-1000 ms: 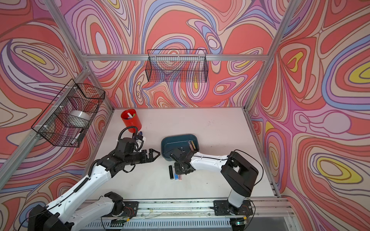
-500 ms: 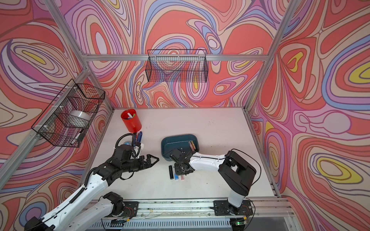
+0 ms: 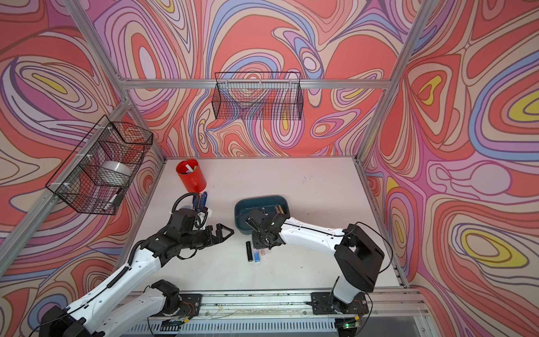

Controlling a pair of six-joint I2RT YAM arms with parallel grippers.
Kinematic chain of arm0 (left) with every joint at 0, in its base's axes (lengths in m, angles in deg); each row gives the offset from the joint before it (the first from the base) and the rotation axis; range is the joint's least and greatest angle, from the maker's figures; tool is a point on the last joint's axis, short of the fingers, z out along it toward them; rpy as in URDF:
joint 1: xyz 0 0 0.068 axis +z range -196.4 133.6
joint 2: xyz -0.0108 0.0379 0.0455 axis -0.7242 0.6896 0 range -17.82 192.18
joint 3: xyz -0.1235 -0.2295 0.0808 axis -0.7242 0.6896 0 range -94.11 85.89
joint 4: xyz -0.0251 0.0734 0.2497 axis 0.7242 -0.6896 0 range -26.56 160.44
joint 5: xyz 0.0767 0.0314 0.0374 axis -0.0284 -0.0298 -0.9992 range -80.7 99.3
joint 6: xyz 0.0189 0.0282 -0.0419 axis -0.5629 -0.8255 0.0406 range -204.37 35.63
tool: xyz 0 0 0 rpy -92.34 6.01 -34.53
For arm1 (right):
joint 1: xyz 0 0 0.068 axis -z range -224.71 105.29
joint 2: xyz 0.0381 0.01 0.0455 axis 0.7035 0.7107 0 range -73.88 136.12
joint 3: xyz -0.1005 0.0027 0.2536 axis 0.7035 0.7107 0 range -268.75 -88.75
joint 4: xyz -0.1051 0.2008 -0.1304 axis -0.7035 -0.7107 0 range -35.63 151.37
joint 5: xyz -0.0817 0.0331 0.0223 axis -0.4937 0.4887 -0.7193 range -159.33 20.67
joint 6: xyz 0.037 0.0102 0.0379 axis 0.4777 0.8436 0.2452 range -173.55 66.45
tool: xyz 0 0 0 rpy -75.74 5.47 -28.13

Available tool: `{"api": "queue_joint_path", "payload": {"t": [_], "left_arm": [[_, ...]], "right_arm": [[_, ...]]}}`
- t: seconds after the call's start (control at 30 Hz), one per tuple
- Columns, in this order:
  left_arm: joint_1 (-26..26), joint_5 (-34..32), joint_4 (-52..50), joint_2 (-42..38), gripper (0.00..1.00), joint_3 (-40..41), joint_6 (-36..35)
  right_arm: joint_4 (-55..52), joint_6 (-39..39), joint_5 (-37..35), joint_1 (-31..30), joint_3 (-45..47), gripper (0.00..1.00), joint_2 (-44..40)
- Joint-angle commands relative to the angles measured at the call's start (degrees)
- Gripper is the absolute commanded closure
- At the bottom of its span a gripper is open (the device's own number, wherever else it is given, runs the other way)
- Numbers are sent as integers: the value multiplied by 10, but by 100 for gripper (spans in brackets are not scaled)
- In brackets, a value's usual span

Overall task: Put the lipstick into the storage box
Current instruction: Pick up the lipstick at the center of the board, then place the lipstick in the storage box.

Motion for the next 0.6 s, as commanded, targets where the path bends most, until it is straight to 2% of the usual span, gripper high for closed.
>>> {"api": "queue_joint_path", "payload": {"t": [0.0, 0.33, 0.57], "left_arm": [[-2, 6, 14, 6, 0, -19, 2], [-2, -3, 18, 29, 0, -38, -14], [-2, -12, 22, 45, 0, -47, -21]], "right_arm": [[-46, -23, -28, -2, -49, 81, -18], [-116, -116, -70, 11, -216, 81, 55], [-80, -162, -23, 100, -223, 81, 91]]}}
